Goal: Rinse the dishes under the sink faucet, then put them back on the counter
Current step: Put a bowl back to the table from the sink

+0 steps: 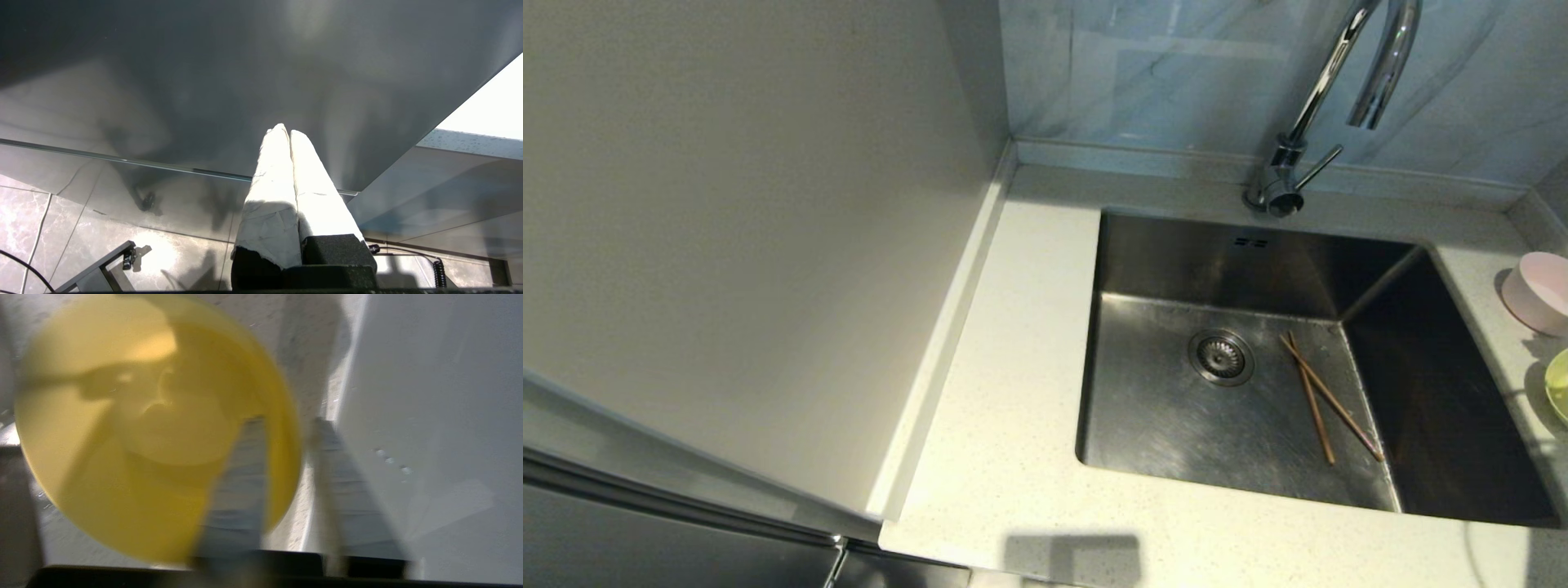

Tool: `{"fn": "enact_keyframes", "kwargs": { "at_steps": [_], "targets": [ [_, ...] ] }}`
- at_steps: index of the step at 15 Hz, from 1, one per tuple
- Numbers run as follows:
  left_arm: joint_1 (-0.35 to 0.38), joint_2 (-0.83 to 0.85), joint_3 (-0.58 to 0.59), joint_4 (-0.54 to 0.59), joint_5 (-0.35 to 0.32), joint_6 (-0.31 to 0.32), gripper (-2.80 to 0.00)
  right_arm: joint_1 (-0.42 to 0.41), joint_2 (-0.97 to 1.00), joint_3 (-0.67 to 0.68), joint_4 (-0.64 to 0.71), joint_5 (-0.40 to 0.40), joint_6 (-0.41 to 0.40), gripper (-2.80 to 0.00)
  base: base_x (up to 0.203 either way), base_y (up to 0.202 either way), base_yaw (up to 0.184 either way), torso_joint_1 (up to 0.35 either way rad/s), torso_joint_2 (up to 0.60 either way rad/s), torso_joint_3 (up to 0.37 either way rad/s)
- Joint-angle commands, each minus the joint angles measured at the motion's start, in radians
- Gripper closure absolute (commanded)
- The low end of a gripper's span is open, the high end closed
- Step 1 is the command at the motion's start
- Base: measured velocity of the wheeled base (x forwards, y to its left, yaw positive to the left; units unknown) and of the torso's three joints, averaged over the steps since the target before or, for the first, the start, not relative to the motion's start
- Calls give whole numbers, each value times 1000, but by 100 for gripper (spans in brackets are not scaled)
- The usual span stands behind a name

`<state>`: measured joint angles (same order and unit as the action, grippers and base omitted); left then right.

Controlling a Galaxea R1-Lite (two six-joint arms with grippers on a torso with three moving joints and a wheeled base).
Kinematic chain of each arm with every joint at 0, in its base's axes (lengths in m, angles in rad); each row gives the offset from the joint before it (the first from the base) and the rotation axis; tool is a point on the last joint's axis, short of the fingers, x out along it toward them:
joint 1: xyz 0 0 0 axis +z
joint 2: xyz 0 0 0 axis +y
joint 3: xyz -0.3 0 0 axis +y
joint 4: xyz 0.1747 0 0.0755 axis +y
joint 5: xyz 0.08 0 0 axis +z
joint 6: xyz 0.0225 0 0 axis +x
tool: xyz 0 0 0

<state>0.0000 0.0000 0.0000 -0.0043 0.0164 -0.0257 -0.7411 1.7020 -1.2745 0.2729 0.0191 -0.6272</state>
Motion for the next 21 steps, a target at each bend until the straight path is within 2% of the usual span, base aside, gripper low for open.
{"fn": "enact_keyframes", "kwargs": {
  "at_steps": [1, 10, 11, 14, 16, 21],
  "targets": [
    [0, -3, 0, 0, 0, 0, 0, -7, -4, 29, -32, 1, -6, -280, 0, 0, 0, 0, 0, 0],
    [0, -3, 0, 0, 0, 0, 0, -9, -88, 50, -37, 25, -3, -280, 0, 0, 0, 0, 0, 0],
    [0, -3, 0, 0, 0, 0, 0, -8, -113, 48, -35, 54, -5, -280, 0, 0, 0, 0, 0, 0],
    [0, -3, 0, 0, 0, 0, 0, 26, -216, 53, -34, 207, -47, -280, 0, 0, 0, 0, 0, 0],
    [0, -3, 0, 0, 0, 0, 0, 98, -250, 64, -40, 245, -92, -280, 0, 0, 0, 0, 0, 0],
    [0, -3, 0, 0, 0, 0, 0, 363, -235, 71, -113, 244, -100, -280, 0, 0, 0, 0, 0, 0]
  ]
}}
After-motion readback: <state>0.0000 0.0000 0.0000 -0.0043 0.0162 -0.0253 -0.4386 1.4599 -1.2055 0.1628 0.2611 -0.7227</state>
